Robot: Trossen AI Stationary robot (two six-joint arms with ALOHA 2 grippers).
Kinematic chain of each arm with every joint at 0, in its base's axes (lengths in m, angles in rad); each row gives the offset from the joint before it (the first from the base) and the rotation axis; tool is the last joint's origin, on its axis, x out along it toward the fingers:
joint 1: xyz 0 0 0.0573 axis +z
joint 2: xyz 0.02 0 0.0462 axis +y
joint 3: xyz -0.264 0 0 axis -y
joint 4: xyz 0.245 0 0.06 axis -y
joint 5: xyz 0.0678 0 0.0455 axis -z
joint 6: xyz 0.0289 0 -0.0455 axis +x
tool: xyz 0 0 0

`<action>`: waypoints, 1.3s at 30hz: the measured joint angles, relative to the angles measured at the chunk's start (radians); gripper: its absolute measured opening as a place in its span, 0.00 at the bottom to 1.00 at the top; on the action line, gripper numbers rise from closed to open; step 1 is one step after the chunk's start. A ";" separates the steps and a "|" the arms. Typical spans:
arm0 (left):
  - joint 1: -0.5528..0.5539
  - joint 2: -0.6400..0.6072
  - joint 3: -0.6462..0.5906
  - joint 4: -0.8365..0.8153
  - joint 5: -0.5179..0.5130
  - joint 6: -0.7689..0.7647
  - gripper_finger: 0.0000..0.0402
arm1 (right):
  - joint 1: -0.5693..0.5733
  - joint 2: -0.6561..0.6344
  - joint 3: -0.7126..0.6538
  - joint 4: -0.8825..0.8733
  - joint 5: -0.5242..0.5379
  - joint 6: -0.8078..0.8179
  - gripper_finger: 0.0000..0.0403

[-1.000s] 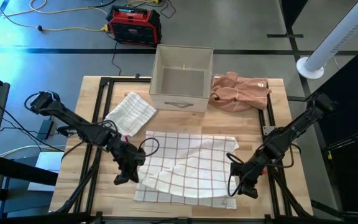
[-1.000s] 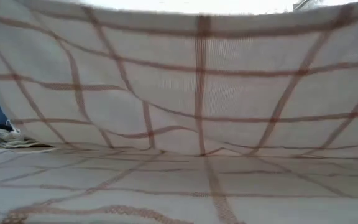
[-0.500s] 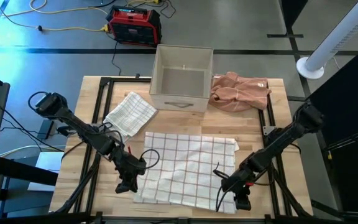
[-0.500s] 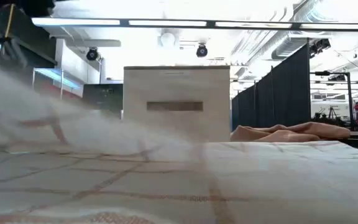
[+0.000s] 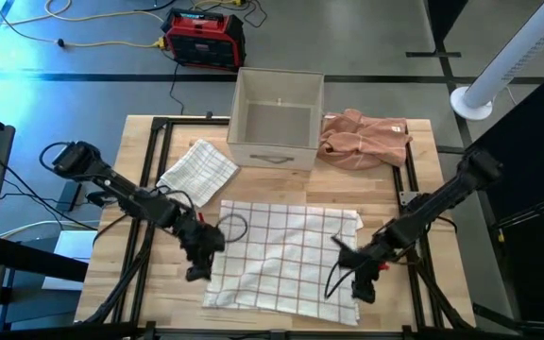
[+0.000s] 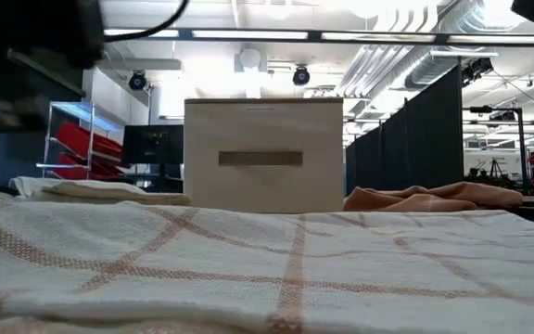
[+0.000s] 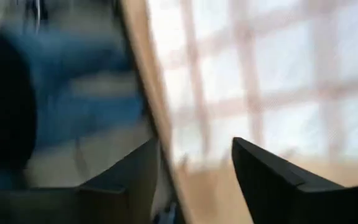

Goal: Fold towel
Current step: Fold the white squared towel

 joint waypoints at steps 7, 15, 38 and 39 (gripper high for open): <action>0.039 0.043 -0.045 0.093 -0.098 0.162 0.28 | 0.000 0.012 -0.113 0.116 0.245 0.081 0.12; 0.029 0.141 -0.159 0.215 -0.087 0.102 0.05 | 0.036 0.159 -0.251 0.377 0.207 0.199 0.01; 0.084 -0.035 -0.120 0.187 -0.022 0.022 0.01 | 0.016 -0.150 -0.236 0.068 0.033 0.115 0.00; 0.106 -0.057 -0.109 0.174 -0.048 0.045 0.01 | -0.012 -0.187 -0.222 -0.002 0.035 0.081 0.00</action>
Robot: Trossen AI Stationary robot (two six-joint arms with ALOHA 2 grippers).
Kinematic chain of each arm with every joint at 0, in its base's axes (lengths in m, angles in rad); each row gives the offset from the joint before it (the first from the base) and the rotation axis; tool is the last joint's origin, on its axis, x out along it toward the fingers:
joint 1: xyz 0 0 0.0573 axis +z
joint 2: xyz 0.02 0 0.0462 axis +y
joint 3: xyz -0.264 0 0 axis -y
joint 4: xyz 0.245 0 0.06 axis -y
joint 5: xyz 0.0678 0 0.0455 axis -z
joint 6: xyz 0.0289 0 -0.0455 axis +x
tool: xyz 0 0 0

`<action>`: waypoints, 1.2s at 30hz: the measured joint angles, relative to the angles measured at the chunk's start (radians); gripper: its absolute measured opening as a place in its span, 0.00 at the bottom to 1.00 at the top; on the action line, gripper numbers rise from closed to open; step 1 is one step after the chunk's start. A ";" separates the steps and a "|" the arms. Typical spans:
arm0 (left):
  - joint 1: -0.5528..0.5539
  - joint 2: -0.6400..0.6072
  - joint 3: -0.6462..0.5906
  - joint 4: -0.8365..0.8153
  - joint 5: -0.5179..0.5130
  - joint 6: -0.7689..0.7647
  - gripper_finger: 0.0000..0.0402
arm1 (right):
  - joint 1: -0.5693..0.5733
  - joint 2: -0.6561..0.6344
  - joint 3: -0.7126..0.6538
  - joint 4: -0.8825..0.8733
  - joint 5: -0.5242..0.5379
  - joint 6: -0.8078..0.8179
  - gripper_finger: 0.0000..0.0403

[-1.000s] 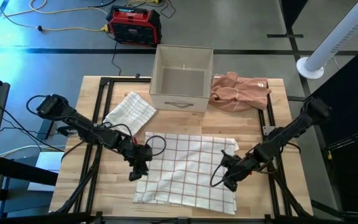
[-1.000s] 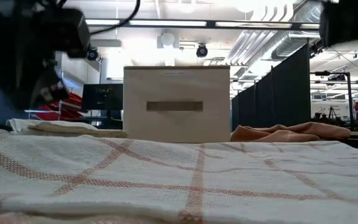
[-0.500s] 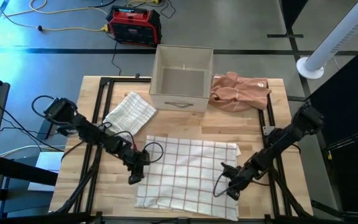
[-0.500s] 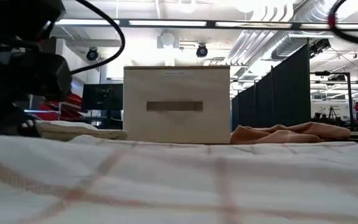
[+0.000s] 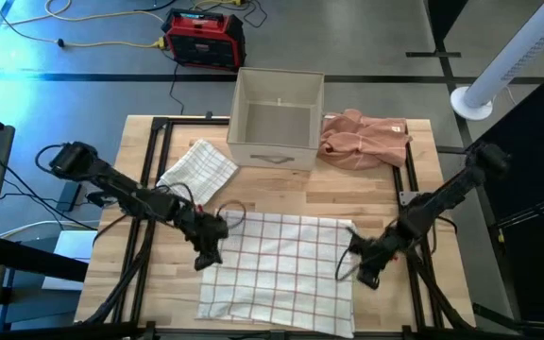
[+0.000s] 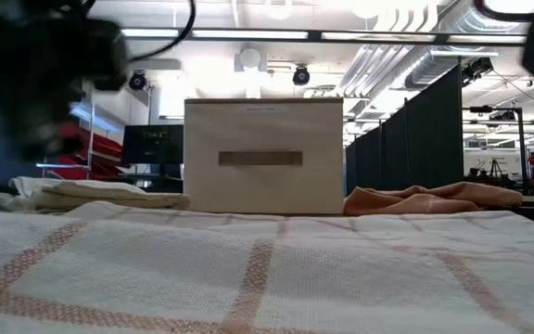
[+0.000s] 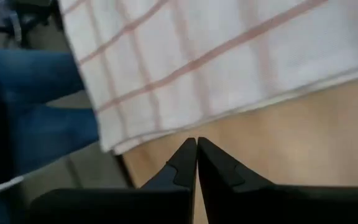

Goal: Fold towel
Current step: Fold the white squared towel

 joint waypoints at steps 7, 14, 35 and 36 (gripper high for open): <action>0.118 -0.133 0.016 -0.098 -0.209 0.181 0.01 | -0.220 -0.127 0.154 -0.435 0.148 -0.327 0.00; 0.187 -0.158 0.016 -0.173 -0.349 0.353 0.01 | -0.398 -0.006 0.198 -0.540 0.119 -0.654 0.07; 0.267 -0.158 0.016 -0.298 -0.338 0.378 0.22 | -0.468 0.294 0.101 -0.308 0.242 -0.903 0.51; 0.267 -0.158 0.016 -0.296 -0.341 0.380 0.23 | -0.468 0.295 0.096 -0.301 0.241 -0.904 0.46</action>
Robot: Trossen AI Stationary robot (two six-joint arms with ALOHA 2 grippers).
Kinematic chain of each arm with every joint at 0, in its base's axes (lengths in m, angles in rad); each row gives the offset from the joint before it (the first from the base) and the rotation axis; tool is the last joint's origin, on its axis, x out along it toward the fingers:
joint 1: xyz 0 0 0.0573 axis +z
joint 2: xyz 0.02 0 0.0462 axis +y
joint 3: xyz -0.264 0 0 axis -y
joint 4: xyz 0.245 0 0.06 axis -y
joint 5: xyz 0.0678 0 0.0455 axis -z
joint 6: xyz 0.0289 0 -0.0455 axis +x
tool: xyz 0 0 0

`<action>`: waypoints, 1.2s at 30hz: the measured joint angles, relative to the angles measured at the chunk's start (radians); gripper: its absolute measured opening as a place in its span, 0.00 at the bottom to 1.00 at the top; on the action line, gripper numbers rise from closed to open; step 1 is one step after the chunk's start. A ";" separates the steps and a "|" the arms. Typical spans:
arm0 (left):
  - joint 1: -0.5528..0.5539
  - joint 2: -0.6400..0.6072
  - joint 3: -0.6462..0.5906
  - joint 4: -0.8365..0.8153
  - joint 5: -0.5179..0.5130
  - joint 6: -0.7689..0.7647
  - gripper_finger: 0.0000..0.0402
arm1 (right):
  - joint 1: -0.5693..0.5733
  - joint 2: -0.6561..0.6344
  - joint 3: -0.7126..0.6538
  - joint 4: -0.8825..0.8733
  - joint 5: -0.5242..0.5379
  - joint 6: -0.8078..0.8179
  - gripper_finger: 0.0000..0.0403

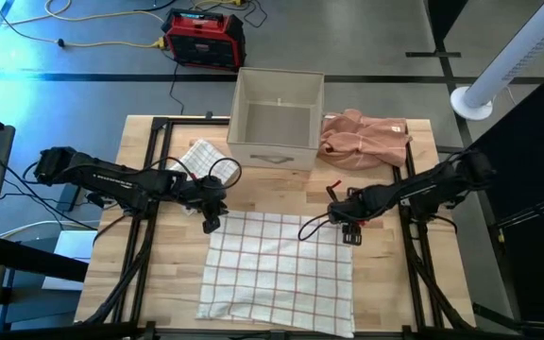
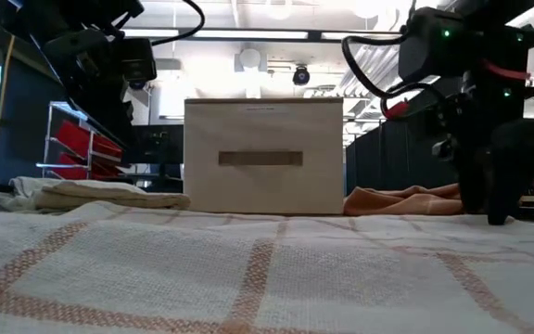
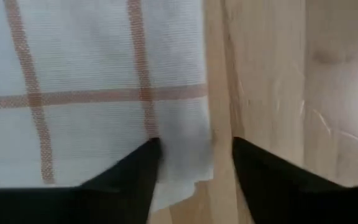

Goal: Fold towel
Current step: Fold the white squared towel

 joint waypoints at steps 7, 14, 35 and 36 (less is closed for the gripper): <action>0.011 0.046 0.000 0.003 -0.049 0.123 0.26 | 0.000 0.000 -0.021 0.032 -0.021 0.022 0.03; 0.084 0.145 0.000 -0.023 -0.049 0.191 0.36 | 0.003 0.000 -0.021 0.037 -0.023 0.070 0.01; 0.142 0.312 0.016 -0.124 0.044 0.166 0.03 | 0.022 -0.033 -0.013 0.009 -0.017 0.204 0.00; 0.142 0.307 0.029 -0.155 0.025 0.131 0.03 | 0.023 -0.048 -0.002 -0.013 -0.009 0.221 0.00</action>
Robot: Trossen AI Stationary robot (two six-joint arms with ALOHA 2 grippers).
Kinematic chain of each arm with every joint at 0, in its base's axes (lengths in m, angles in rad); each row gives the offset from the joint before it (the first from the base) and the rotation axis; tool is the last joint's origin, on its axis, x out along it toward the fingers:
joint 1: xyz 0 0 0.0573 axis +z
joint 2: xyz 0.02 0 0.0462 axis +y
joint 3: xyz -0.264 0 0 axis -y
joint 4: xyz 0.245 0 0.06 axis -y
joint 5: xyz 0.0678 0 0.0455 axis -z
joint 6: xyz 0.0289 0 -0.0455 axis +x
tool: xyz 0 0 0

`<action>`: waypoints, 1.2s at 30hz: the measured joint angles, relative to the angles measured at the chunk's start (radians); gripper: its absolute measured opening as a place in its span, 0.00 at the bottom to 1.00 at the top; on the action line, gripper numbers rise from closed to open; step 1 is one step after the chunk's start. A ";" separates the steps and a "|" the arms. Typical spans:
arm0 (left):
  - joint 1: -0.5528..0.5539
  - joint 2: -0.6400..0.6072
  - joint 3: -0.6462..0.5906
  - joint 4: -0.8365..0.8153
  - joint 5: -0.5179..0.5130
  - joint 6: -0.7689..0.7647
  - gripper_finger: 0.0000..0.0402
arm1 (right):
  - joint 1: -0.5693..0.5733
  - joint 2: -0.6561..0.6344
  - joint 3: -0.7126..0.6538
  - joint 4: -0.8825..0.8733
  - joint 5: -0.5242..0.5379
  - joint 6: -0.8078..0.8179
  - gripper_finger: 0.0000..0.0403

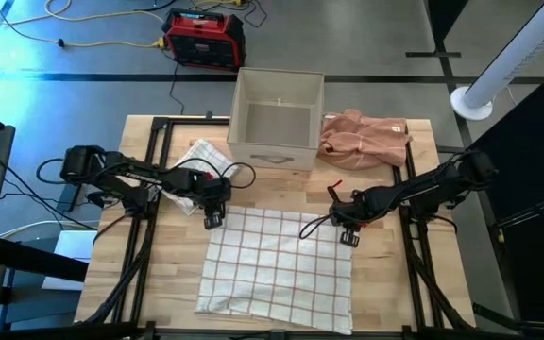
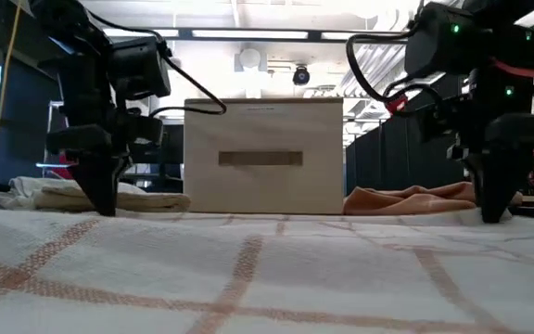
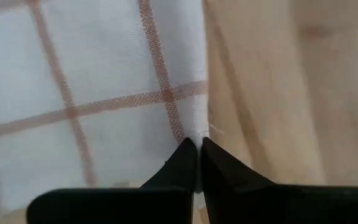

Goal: Fold towel
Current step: Fold the white squared towel

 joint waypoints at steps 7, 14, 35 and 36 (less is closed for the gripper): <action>-0.016 -0.033 0.186 -0.226 -0.210 -0.022 0.03 | 0.008 -0.134 0.108 -0.202 0.175 0.027 0.00; -0.058 -0.039 0.382 -0.467 -0.305 0.021 0.02 | 0.068 -0.211 0.244 -0.353 0.231 0.052 0.00; -0.577 -0.003 0.384 -0.362 -0.026 -0.176 0.02 | 0.460 0.130 0.324 0.040 -0.129 0.113 0.00; -0.591 -0.003 0.360 -0.307 0.008 -0.167 0.02 | 0.461 0.154 0.324 0.045 -0.138 0.107 0.00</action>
